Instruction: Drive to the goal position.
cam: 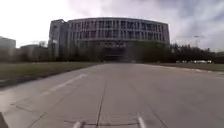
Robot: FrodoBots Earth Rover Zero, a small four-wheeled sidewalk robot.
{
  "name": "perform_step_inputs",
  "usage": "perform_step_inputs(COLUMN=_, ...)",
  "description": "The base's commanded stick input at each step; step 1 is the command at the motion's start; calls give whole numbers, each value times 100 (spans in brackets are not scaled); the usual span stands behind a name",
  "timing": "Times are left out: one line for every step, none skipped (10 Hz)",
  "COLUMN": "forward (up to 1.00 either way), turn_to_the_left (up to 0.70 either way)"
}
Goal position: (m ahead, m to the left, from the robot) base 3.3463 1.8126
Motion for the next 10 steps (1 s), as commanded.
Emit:
perform_step_inputs(forward=100, turn_to_the_left=0)
perform_step_inputs(forward=100, turn_to_the_left=0)
perform_step_inputs(forward=100, turn_to_the_left=0)
perform_step_inputs(forward=100, turn_to_the_left=0)
perform_step_inputs(forward=100, turn_to_the_left=0)
perform_step_inputs(forward=100, turn_to_the_left=0)
perform_step_inputs(forward=100, turn_to_the_left=0)
perform_step_inputs(forward=100, turn_to_the_left=0)
perform_step_inputs(forward=100, turn_to_the_left=-9)
perform_step_inputs(forward=100, turn_to_the_left=-22)
